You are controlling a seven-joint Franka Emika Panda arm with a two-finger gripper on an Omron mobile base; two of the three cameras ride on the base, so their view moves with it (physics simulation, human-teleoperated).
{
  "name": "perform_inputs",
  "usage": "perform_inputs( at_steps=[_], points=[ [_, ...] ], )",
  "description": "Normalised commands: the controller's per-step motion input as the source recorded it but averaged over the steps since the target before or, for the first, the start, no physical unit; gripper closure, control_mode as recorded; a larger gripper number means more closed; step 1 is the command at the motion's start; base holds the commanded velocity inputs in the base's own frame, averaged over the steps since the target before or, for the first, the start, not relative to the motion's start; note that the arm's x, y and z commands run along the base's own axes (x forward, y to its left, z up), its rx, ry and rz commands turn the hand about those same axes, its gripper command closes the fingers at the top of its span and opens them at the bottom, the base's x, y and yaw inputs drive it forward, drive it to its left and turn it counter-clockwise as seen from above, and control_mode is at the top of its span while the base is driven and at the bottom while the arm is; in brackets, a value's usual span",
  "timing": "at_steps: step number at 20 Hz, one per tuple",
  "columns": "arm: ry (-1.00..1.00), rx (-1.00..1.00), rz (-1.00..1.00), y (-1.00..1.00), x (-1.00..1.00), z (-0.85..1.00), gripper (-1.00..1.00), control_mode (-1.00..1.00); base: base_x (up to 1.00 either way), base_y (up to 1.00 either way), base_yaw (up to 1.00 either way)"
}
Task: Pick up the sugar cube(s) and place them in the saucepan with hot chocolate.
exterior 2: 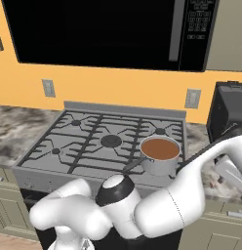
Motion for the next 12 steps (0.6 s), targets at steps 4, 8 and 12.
perform_inputs(
  at_steps=[4, 8, 12],
  points=[
    [-0.13, -0.16, 0.53, -0.36, -0.35, -0.07, -1.0, -1.0, 0.0, 0.0, 0.0],
    [-0.18, -0.17, 0.56, -0.25, -0.67, 0.0, -1.0, -1.0, 0.0, 0.0, 0.0],
    [-0.04, -0.21, 0.48, 0.0, -0.21, -0.01, -1.0, -1.0, 0.0, 0.0, 0.0]
  ],
)
